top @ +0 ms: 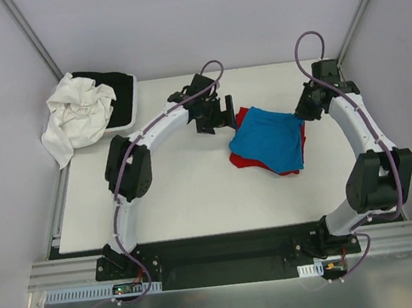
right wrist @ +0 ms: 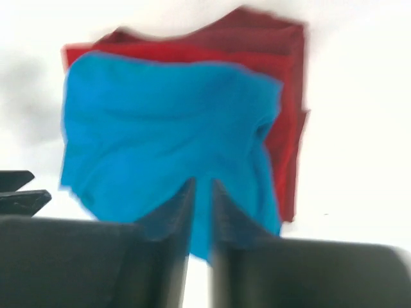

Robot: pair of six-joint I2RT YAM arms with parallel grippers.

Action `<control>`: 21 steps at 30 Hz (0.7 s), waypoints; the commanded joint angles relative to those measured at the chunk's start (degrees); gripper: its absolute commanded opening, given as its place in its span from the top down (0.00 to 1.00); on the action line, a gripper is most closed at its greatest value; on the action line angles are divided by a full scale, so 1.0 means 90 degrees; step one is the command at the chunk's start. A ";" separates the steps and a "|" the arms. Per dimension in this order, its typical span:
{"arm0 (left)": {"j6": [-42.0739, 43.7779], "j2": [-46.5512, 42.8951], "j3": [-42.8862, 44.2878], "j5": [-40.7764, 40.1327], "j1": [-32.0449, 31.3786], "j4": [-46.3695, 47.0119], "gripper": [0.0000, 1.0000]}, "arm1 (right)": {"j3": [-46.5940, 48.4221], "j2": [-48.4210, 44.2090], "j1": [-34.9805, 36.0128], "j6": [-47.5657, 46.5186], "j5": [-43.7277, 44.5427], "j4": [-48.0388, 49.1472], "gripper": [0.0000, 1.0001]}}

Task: Fold and stack the t-shirts
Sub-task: Neatly place the folded tshirt to the corner

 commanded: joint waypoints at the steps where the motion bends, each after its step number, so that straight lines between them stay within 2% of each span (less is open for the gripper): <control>1: 0.0055 -0.1843 -0.0695 -0.0216 -0.0270 0.0018 0.06 | -0.0646 -0.0664 0.0379 0.0210 -0.0528 -0.0402 0.94; 2: 0.0045 -0.2020 -0.1006 -0.0216 -0.0300 0.0018 0.06 | -0.0764 -0.0695 0.0457 0.0211 -0.0723 -0.0392 0.98; 3: 0.0025 -0.2186 -0.1164 -0.0206 -0.0348 -0.0001 0.06 | -0.0842 -0.0724 0.0555 0.0182 -0.0986 -0.0382 0.99; 7: -0.0014 -0.2938 -0.1867 -0.0245 -0.0476 -0.0001 0.06 | -0.1476 -0.0666 0.0781 0.0093 -0.0891 -0.0189 0.99; 11: -0.0082 -0.3340 -0.2356 -0.0235 -0.0476 -0.0060 0.06 | -0.1869 0.0131 0.0780 0.0132 -0.1212 0.0223 0.99; 15: -0.0014 -0.3448 -0.2279 -0.0147 -0.0476 -0.0274 0.06 | -0.1606 0.0945 0.0770 0.0269 -0.1885 0.0321 0.99; 21: 0.0005 -0.3545 -0.2151 -0.0264 -0.0476 -0.0441 0.06 | -0.0631 0.0352 0.0917 0.0152 -0.1585 -0.0137 0.99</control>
